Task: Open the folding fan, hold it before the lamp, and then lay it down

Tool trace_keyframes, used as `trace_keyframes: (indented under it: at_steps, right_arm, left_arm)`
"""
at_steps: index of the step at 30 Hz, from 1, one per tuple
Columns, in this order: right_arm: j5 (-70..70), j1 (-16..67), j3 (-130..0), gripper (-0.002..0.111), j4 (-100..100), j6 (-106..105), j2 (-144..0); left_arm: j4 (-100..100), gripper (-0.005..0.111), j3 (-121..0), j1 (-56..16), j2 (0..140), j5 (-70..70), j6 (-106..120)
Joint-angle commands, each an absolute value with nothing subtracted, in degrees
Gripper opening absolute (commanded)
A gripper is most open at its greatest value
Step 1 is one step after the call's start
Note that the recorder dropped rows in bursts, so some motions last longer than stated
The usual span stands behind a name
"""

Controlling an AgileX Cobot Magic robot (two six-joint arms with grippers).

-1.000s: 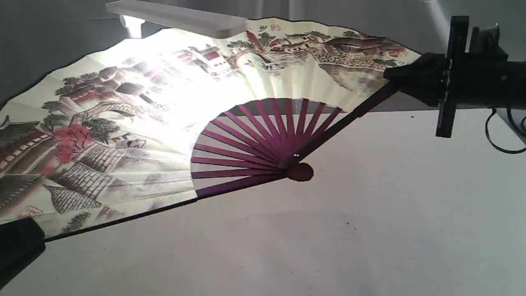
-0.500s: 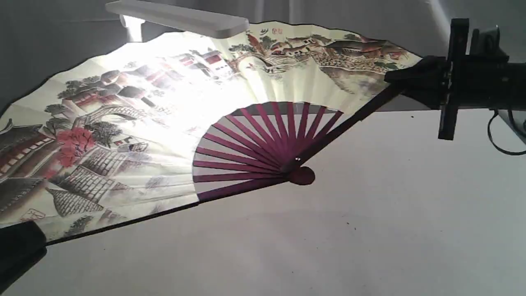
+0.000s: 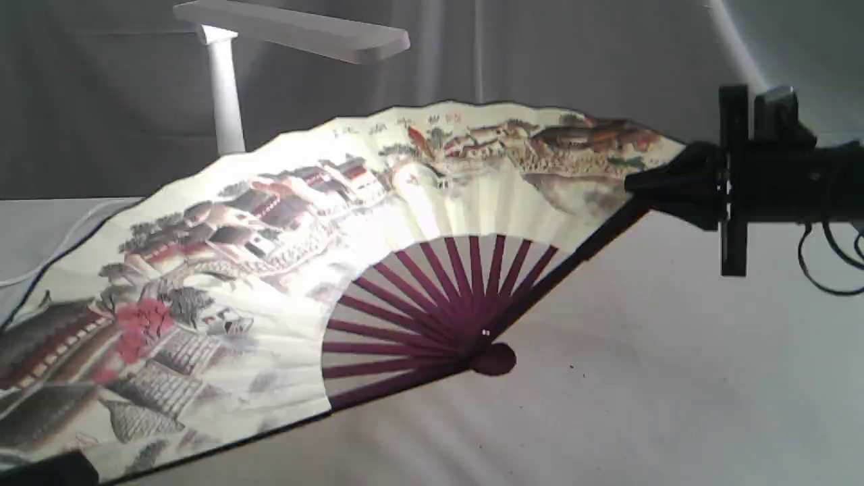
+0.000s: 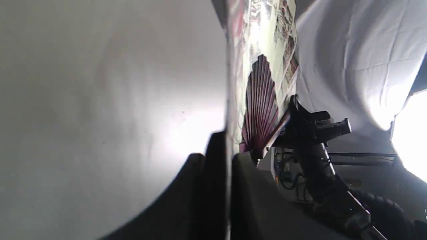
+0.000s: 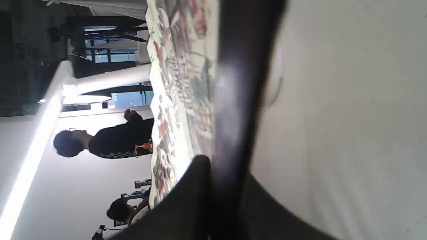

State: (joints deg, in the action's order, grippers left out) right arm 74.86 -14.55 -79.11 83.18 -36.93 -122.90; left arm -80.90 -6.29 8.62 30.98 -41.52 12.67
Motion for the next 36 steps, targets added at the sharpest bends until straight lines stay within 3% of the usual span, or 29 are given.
trace_keyframes:
  at_steps: [1, 12, 22, 26, 29, 31, 33, 36]
  right_arm:
    - [69.96, -17.73, -76.98, 0.000, 97.95, -44.33, -124.64]
    - [69.96, -17.08, -75.76, 0.000, 99.59, -55.22, -130.65]
    - [69.96, -17.08, -75.76, 0.001, 99.47, -53.00, -131.46]
    - [69.96, -17.08, -75.76, 0.018, 98.40, -52.61, -131.46]
    - [69.96, -17.08, -75.76, 0.047, 96.51, -51.77, -131.46]
    - [69.96, -17.08, -75.76, 0.067, 94.74, -51.77, -131.46]
    - [69.96, -17.08, -75.76, 0.077, 92.35, -51.77, -131.46]
    - [69.96, -17.08, -75.76, 0.078, 89.23, -51.77, -131.46]
  left_arm:
    - [-70.10, 0.000, -2.32, 9.39, 30.71, -26.46, 15.02]
    - [-70.35, 0.000, 0.00, 9.39, 30.71, -20.98, 18.21]
    - [-70.53, 0.000, 0.00, 9.39, 30.71, -20.73, 18.53]
    - [-70.53, 0.003, 0.00, 9.39, 30.71, -20.73, 18.42]
    - [-70.25, 0.016, 0.00, 9.39, 30.71, -20.73, 18.42]
    - [-70.12, 0.033, 0.00, 9.39, 30.71, -20.73, 18.42]
    - [-70.12, 0.055, 0.00, 9.39, 30.71, -20.73, 18.42]
    - [-70.12, 0.094, 0.00, 9.39, 30.71, -20.94, 18.00]
